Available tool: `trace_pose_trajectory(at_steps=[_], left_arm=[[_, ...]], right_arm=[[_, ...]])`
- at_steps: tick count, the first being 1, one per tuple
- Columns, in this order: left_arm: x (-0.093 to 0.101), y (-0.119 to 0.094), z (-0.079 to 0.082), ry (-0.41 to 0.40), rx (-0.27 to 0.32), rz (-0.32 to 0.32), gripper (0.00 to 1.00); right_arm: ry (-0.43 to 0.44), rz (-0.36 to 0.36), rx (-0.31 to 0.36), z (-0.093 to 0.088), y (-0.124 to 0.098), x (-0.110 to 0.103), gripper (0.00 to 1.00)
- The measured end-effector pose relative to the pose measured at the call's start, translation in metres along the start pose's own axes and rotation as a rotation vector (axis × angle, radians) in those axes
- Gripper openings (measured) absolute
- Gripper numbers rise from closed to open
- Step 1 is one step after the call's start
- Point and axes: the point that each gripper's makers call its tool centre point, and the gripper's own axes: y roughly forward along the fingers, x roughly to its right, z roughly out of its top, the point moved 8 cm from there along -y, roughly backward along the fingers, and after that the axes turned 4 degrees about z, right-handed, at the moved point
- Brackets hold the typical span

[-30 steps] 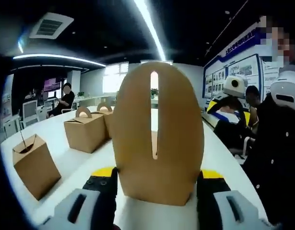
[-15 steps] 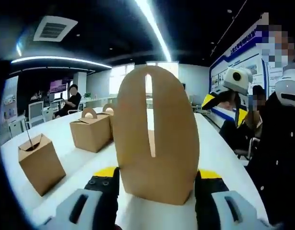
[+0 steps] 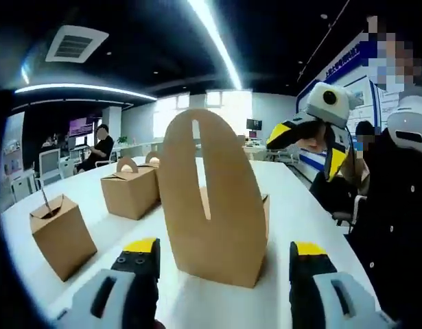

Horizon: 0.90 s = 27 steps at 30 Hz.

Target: Pick up one paper box from the group, open the paper box, and remove the item inside

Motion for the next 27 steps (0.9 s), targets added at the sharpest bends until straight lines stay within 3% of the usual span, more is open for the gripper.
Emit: trace_pose_trajectory(at_steps=[5, 9, 12, 17, 20, 27], left_arm=[[-0.013, 0.001, 0.008, 0.017, -0.001, -0.052, 0.84], [-0.018, 0.014, 0.006, 0.061, -0.031, -0.112, 0.84], [-0.020, 0.022, 0.006, 0.051, -0.022, -0.140, 0.82], [-0.022, 0.031, 0.002, 0.044, -0.011, -0.158, 0.80], [-0.016, 0.033, -0.001, 0.044, -0.017, -0.186, 0.73], [-0.011, 0.031, -0.001, 0.046, -0.028, -0.158, 0.70]], right_arm=[[0.011, 0.013, -0.005, -0.004, 0.000, -0.001, 0.47], [0.017, 0.020, -0.008, -0.006, -0.002, -0.002, 0.47], [0.023, 0.018, -0.010, -0.007, -0.004, 0.000, 0.47], [0.034, 0.013, -0.014, -0.011, -0.007, 0.003, 0.47], [0.039, 0.013, -0.013, -0.012, -0.007, 0.004, 0.47], [0.042, 0.014, -0.005, -0.013, -0.006, 0.006, 0.47]])
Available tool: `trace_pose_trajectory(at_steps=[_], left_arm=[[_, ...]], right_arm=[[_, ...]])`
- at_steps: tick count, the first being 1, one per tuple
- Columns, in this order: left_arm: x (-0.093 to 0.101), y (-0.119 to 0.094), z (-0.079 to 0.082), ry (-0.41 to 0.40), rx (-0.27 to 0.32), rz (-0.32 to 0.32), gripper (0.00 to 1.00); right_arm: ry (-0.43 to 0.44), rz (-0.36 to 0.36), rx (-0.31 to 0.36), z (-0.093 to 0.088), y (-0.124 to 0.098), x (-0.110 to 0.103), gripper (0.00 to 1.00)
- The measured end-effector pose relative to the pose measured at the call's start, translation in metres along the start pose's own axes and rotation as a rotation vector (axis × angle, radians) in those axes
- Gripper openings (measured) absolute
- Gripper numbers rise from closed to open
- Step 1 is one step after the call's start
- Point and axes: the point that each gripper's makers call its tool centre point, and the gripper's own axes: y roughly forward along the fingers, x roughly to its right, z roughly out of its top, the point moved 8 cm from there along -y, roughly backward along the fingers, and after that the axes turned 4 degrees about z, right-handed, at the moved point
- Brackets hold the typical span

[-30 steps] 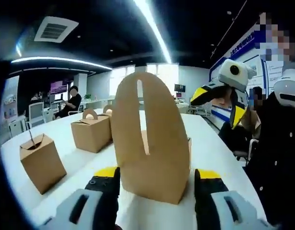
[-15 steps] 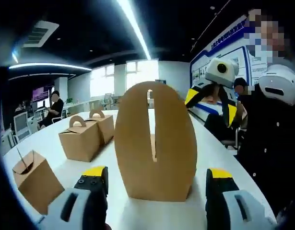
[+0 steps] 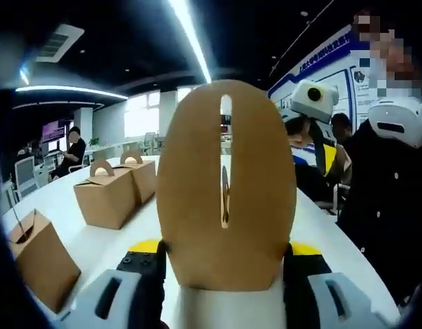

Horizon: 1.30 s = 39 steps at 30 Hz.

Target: Pick up one paper box from the group, open the paper box, and remove the item inside

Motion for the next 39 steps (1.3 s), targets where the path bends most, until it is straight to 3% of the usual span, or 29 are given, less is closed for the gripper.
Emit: trace_pose_trajectory(at_steps=[9, 14, 19, 27, 34, 39], left_arm=[[0.011, -0.002, 0.000, -0.009, 0.002, 0.066, 0.70], [0.016, -0.002, 0.001, 0.000, 0.002, 0.090, 0.70], [0.018, -0.001, 0.002, 0.004, -0.001, 0.099, 0.70], [0.022, 0.000, 0.003, 0.000, -0.008, 0.106, 0.69], [0.026, 0.001, 0.004, 0.005, -0.017, 0.116, 0.69], [0.023, -0.001, 0.004, 0.006, -0.022, 0.124, 0.69]], right_arm=[[-0.030, 0.003, -0.005, -0.002, 0.002, -0.001, 0.44], [-0.057, -0.059, -0.037, 0.001, 0.008, 0.003, 0.41], [-0.171, -0.139, -0.096, 0.010, 0.022, 0.004, 0.33], [-0.379, -0.180, -0.238, 0.018, 0.053, -0.002, 0.26], [-0.431, -0.175, -0.319, 0.007, 0.064, -0.006, 0.24], [-0.504, -0.194, -0.329, 0.005, 0.067, -0.007, 0.20]])
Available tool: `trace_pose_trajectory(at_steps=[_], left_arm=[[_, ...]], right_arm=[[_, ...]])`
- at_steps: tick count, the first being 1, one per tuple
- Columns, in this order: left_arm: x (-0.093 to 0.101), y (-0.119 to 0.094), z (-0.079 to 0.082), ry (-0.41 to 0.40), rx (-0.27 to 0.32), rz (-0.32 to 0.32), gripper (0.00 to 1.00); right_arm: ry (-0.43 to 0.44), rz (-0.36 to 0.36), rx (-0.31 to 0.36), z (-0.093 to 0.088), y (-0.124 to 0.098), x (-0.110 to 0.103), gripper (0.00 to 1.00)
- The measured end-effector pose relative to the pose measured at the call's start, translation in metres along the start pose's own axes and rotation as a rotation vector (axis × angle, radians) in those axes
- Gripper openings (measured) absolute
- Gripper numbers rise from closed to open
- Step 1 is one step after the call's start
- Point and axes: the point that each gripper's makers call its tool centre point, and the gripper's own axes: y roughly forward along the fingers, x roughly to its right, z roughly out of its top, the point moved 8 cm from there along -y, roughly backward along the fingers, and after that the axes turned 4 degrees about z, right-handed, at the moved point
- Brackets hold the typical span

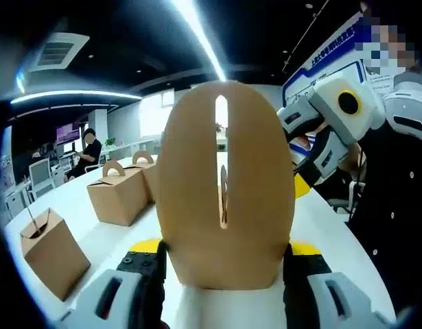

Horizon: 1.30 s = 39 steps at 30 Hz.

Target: Pick up one paper box from the group, open the paper box, and remove the item inside

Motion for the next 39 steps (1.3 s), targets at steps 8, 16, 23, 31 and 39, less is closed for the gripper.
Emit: trace_pose_trajectory(at_steps=[8, 16, 23, 31, 39], left_arm=[[-0.003, 0.001, -0.003, -0.004, -0.005, 0.019, 0.69], [-0.006, 0.001, -0.003, -0.006, -0.010, 0.032, 0.69], [-0.007, 0.001, -0.004, -0.007, -0.010, 0.037, 0.69], [-0.009, 0.000, -0.004, -0.005, -0.013, 0.038, 0.69], [-0.014, -0.001, -0.005, -0.004, -0.011, 0.037, 0.69]], right_arm=[[-0.063, -0.009, -0.016, 0.001, 0.004, -0.010, 0.04], [-0.028, -0.049, -0.011, -0.001, 0.000, 0.002, 0.03], [0.005, -0.053, 0.002, -0.004, -0.002, 0.003, 0.03], [-0.068, -0.049, 0.027, 0.002, 0.004, -0.007, 0.07], [-0.111, -0.070, 0.039, 0.010, 0.011, -0.008, 0.09]])
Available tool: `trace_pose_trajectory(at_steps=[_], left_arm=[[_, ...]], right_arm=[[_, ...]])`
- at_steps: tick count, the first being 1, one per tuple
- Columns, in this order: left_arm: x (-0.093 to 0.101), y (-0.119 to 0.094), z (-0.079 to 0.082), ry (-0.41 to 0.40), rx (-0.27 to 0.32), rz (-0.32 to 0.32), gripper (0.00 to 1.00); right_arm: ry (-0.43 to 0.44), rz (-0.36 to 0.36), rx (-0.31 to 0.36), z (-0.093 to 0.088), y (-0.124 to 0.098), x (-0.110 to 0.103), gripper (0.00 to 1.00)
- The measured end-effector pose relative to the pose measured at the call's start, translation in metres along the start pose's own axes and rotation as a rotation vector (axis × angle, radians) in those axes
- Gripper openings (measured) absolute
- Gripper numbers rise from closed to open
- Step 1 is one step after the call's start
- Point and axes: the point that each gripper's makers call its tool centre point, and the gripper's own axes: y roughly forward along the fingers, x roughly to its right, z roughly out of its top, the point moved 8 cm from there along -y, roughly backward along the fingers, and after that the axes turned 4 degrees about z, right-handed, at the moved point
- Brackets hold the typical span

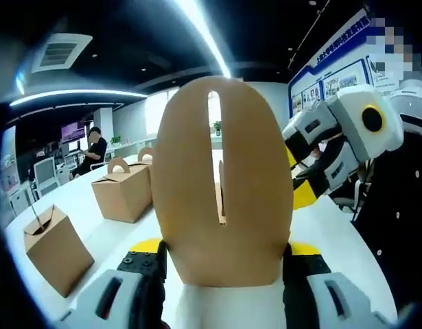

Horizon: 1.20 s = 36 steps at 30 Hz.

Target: Pick up one paper box from the group, open the paper box, and remove the item inside

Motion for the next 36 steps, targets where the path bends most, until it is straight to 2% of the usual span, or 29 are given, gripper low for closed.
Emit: trace_pose_trajectory(at_steps=[6, 10, 14, 19, 36], left_arm=[[-0.005, -0.001, -0.001, 0.001, 0.004, -0.002, 0.69], [-0.008, -0.001, -0.001, -0.004, 0.007, 0.000, 0.69], [-0.009, -0.002, -0.002, -0.009, 0.012, 0.006, 0.69], [-0.009, -0.002, -0.002, -0.013, 0.008, 0.016, 0.69], [-0.006, -0.002, -0.001, -0.014, 0.003, 0.030, 0.69]], right_arm=[[-0.008, 0.003, 0.002, 0.002, 0.006, 0.003, 0.09], [0.001, 0.026, -0.009, 0.003, 0.009, 0.002, 0.05], [0.046, 0.018, -0.012, 0.003, 0.010, 0.003, 0.03], [0.051, -0.008, -0.007, 0.004, 0.008, 0.006, 0.03], [0.095, -0.015, 0.010, 0.003, 0.006, 0.008, 0.03]])
